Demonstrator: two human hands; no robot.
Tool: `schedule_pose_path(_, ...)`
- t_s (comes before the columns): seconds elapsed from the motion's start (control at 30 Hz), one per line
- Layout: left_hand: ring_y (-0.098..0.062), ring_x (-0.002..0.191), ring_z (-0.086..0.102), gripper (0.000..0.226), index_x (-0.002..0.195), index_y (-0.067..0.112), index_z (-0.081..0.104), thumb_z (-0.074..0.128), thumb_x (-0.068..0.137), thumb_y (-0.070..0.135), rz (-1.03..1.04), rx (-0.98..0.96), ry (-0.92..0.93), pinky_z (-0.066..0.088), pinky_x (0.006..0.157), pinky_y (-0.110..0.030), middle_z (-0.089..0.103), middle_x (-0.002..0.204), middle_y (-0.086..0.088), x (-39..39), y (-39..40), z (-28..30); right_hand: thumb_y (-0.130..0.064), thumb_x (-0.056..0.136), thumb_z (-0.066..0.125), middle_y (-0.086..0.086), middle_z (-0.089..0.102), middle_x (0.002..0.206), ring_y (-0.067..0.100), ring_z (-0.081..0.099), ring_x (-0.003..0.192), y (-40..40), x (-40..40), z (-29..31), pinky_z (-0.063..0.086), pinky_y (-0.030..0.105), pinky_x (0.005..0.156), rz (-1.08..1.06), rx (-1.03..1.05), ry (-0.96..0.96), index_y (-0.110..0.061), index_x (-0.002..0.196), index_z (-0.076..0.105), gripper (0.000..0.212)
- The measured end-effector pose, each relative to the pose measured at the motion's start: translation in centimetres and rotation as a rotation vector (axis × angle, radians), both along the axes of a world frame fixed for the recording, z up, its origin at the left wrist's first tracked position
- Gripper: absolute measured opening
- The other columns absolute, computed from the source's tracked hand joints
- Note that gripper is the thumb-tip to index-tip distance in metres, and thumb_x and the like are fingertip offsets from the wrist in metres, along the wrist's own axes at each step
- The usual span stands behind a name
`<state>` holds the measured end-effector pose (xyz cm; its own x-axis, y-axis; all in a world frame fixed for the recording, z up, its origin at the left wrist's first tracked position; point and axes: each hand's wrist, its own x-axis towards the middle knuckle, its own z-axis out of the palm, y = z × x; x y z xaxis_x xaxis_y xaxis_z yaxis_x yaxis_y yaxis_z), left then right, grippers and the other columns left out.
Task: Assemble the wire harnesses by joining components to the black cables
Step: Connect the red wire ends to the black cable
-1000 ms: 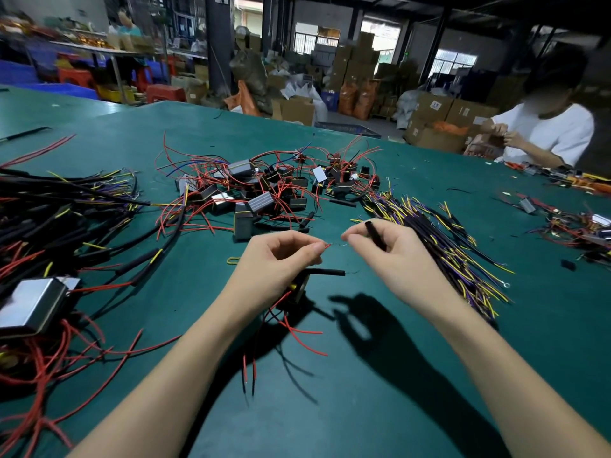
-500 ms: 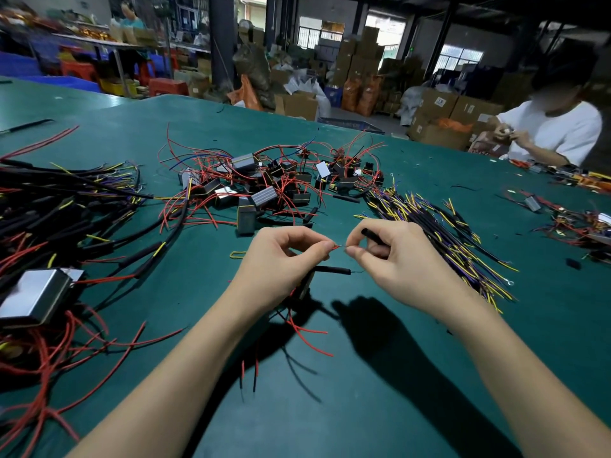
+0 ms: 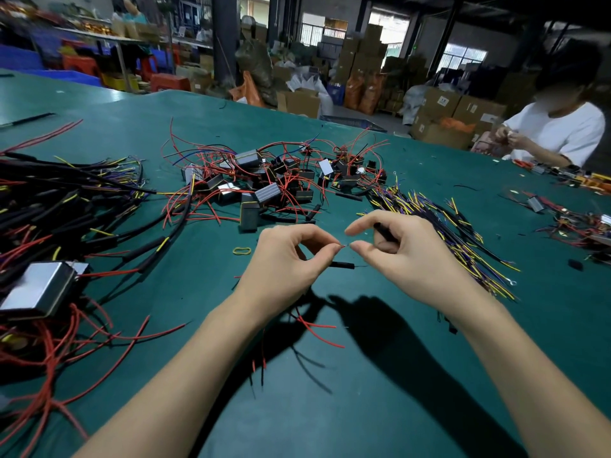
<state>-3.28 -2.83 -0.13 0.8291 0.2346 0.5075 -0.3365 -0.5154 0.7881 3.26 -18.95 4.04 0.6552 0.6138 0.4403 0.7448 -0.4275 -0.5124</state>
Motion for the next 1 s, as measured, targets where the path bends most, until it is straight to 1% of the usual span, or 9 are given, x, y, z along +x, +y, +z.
schedule_pose_path(0.17,0.002,0.068,0.057,0.007,0.082,0.015,0.072,0.067,0.084,0.012,-0.017,0.029,0.008,0.040,0.065,-0.009,0.066,0.072,0.011,0.0,0.1,0.0,-0.012,0.083,0.069,-0.008,0.024,0.042,0.011,0.025,0.049,0.1,-0.2,0.0,0.023,0.018,0.049,0.004,-0.012,-0.046,-0.020,0.075,0.066,0.012)
schedule_pose_path(0.4,-0.001,0.074,0.057,0.005,0.081,0.018,0.067,0.067,0.083,0.014,-0.018,0.093,0.029,0.035,0.068,-0.005,0.064,0.075,0.010,0.1,0.0,-0.3,-0.008,0.084,0.067,-0.008,0.021,0.049,0.012,0.023,0.051,0.3,-0.3,-0.5,0.022,0.018,0.049,0.048,-0.026,-0.081,-0.019,0.073,0.057,0.018)
schedule_pose_path(0.47,-0.001,0.076,0.057,0.005,0.082,0.019,0.067,0.067,0.084,0.014,-0.002,0.137,0.018,0.033,0.071,-0.003,0.064,0.076,0.011,0.1,0.0,-0.4,-0.007,0.084,0.066,-0.009,0.024,0.049,0.009,0.024,0.049,0.4,-0.1,-0.9,0.023,0.017,0.049,0.026,0.015,-0.009,-0.016,0.070,0.056,0.019)
schedule_pose_path(0.6,-0.004,0.078,0.056,0.004,0.085,0.014,0.069,0.069,0.082,0.011,0.053,0.231,-0.062,0.034,0.073,-0.005,0.065,0.077,0.010,0.0,0.0,-0.4,-0.007,0.086,0.064,-0.003,0.040,0.052,0.004,0.029,0.044,1.1,0.1,-1.3,0.025,0.016,0.046,-0.050,0.156,0.315,-0.010,0.067,0.057,0.020)
schedule_pose_path(0.73,-0.009,0.077,0.057,0.005,0.085,0.011,0.070,0.070,0.081,0.008,0.093,0.256,-0.115,0.035,0.072,-0.007,0.066,0.077,0.007,0.0,-0.1,-0.4,-0.009,0.089,0.060,-0.007,0.039,0.045,0.010,0.031,0.042,1.0,0.3,-1.7,0.028,0.019,0.045,-0.045,0.252,0.581,-0.013,0.068,0.057,0.021)
schedule_pose_path(0.83,-0.005,0.074,0.058,0.004,0.082,0.013,0.072,0.070,0.081,0.010,0.125,0.150,-0.111,0.034,0.070,-0.005,0.067,0.074,0.009,0.1,-0.2,-0.4,-0.016,0.092,0.057,-0.009,0.040,0.048,0.011,0.036,0.048,1.0,0.5,-1.8,0.031,0.018,0.050,-0.061,0.323,0.551,-0.013,0.076,0.062,0.017)
schedule_pose_path(0.9,-0.003,0.072,0.059,0.005,0.080,0.014,0.072,0.070,0.082,0.010,0.137,0.069,-0.097,0.037,0.069,-0.005,0.068,0.073,0.007,0.1,-0.1,-0.5,-0.017,0.096,0.046,-0.008,0.044,0.049,0.013,0.042,0.053,1.1,0.8,-1.4,0.035,0.023,0.057,-0.087,0.476,0.560,-0.014,0.071,0.065,0.032)
schedule_pose_path(0.93,-0.001,0.071,0.059,0.006,0.079,0.015,0.072,0.070,0.082,0.011,0.139,0.035,-0.092,0.037,0.069,-0.005,0.068,0.072,0.007,0.1,-0.1,-0.5,-0.019,0.099,0.041,-0.007,0.052,0.052,0.014,0.048,0.058,1.1,1.0,-1.2,0.037,0.026,0.062,-0.090,0.529,0.563,-0.017,0.068,0.068,0.041)
schedule_pose_path(1.0,0.004,0.065,0.057,0.009,0.076,0.017,0.072,0.069,0.083,0.012,0.145,-0.022,-0.080,0.038,0.065,-0.005,0.069,0.071,0.009,0.1,-0.2,-0.4,-0.034,0.102,0.035,-0.005,0.067,0.067,0.013,0.053,0.072,0.9,1.2,-1.1,0.039,0.027,0.069,-0.113,0.508,0.529,-0.023,0.071,0.072,0.050)
